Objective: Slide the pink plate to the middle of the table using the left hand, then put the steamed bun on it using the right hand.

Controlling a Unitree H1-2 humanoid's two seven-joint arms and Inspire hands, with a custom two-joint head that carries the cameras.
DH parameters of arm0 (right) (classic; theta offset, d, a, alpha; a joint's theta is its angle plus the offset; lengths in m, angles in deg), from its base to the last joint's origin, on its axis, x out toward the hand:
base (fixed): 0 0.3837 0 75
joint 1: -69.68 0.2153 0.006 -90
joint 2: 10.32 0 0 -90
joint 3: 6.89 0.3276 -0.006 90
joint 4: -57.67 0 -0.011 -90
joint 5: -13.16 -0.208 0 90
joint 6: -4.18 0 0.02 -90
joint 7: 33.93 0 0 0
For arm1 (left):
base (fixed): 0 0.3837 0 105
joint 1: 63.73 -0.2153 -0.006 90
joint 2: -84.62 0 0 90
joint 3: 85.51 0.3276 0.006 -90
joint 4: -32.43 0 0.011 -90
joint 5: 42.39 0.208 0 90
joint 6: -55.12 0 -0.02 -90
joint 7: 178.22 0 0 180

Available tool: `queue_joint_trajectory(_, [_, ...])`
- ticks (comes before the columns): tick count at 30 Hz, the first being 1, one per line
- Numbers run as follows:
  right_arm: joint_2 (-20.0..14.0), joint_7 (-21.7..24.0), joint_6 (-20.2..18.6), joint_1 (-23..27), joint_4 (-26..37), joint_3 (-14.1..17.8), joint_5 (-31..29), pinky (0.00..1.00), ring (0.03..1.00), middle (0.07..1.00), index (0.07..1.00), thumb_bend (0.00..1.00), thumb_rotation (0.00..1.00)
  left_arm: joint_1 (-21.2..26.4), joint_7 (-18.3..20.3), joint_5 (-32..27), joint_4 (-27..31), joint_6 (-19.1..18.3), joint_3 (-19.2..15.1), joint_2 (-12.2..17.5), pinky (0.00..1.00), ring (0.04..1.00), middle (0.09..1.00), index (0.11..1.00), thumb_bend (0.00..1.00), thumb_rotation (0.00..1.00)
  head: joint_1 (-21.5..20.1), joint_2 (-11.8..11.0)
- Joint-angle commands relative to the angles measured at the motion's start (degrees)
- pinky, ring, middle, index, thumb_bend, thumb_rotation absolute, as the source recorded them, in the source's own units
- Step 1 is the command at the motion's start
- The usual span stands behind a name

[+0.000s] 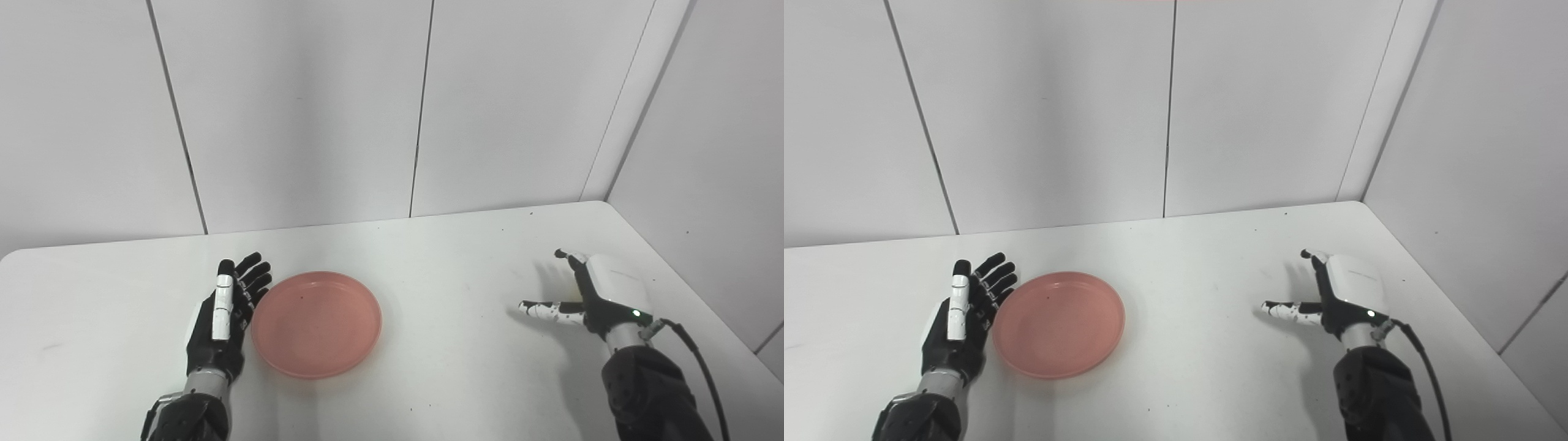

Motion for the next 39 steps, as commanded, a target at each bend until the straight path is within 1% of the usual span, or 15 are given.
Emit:
queue_joint_trajectory(1, [-2.61, -0.74, -1.76, 2.90, -0.24, -0.14, 1.84, 0.74, 0.821, 0.824, 0.801, 1.00, 0.57, 1.23, 0.34, 0.44, -0.44, 0.58, 0.19, -0.08, 0.87, 0.841, 0.810, 0.766, 0.78, 0.93, 0.03, 0.01])
queue_joint_trajectory(5, [-3.63, 0.03, -3.16, 3.74, -1.86, -0.80, 3.53, 0.89, 0.844, 0.825, 0.796, 1.00, 0.55, 1.25, 0.26, 0.57, -0.58, 0.68, 0.32, -0.19, 0.87, 0.838, 0.806, 0.759, 0.77, 0.93, 0.15, -0.05])
queue_joint_trajectory(9, [-4.32, 0.35, -3.30, 4.08, -3.90, -0.87, 4.67, 0.98, 0.861, 0.827, 0.797, 1.00, 0.56, 1.29, 0.54, 0.60, -0.80, 0.76, 0.56, -0.06, 0.87, 0.842, 0.812, 0.759, 0.78, 0.94, 0.18, -0.05])
queue_joint_trajectory(11, [-4.55, 0.65, -3.30, 4.11, -4.45, -0.88, 5.14, 1.00, 0.867, 0.830, 0.800, 1.00, 0.57, 1.31, 0.51, 0.62, -0.85, 0.69, 0.62, -0.04, 0.87, 0.842, 0.809, 0.757, 0.78, 0.94, 0.22, -0.03])
queue_joint_trajectory(16, [-5.18, -0.16, -3.26, 4.16, -7.11, -0.96, 5.03, 1.00, 0.868, 0.833, 0.797, 1.00, 0.61, 1.36, 0.50, 0.72, -0.97, 0.72, 0.69, -0.01, 0.87, 0.842, 0.810, 0.757, 0.78, 0.94, 0.22, -0.03])
queue_joint_trajectory(20, [-5.67, 1.02, -3.33, 3.69, -8.41, -0.80, 5.84, 0.96, 0.884, 0.855, 0.794, 1.00, 0.67, 1.51, 0.50, 0.71, -1.31, 0.66, 0.64, 0.09, 0.87, 0.838, 0.803, 0.760, 0.78, 0.94, 0.10, -0.03])
queue_joint_trajectory(23, [-5.75, 1.94, -3.34, 3.31, -7.92, -0.30, 5.86, 0.96, 0.885, 0.855, 0.787, 1.00, 0.67, 1.56, 0.47, 0.74, -1.44, 0.73, 0.62, 0.11, 0.86, 0.839, 0.805, 0.760, 0.78, 0.93, 0.02, -0.03])
queue_joint_trajectory(26, [-6.20, 4.14, -3.35, 3.02, -7.33, 0.38, 6.35, 0.96, 0.882, 0.853, 0.785, 1.00, 0.65, 1.66, 0.57, 0.76, -1.58, 0.59, 0.68, 0.21, 0.87, 0.840, 0.807, 0.762, 0.78, 0.93, -0.09, -0.01])
queue_joint_trajectory(29, [-6.57, 5.89, -3.35, 2.98, -6.92, 0.98, 6.32, 0.96, 0.875, 0.855, 0.791, 1.00, 0.60, 1.72, 0.67, 0.70, -1.71, 0.32, 0.62, 0.21, 0.87, 0.841, 0.808, 0.764, 0.79, 0.93, -0.05, -0.03])
queue_joint_trajectory(34, [-6.84, 6.45, -3.34, 3.04, -7.24, 1.32, 5.87, 0.92, 0.861, 0.854, 0.792, 1.00, 0.56, 1.83, 0.80, 0.72, -2.08, 0.50, 0.61, 0.19, 0.86, 0.839, 0.807, 0.760, 0.78, 0.93, 0.02, -0.11])
queue_joint_trajectory(39, [-6.87, 6.28, -3.33, 2.91, -7.51, 1.30, 5.72, 0.90, 0.857, 0.854, 0.793, 1.00, 0.57, 1.75, 0.66, 0.68, -1.76, 0.18, 0.57, 0.08, 0.86, 0.837, 0.808, 0.761, 0.78, 0.93, -0.02, -0.10])
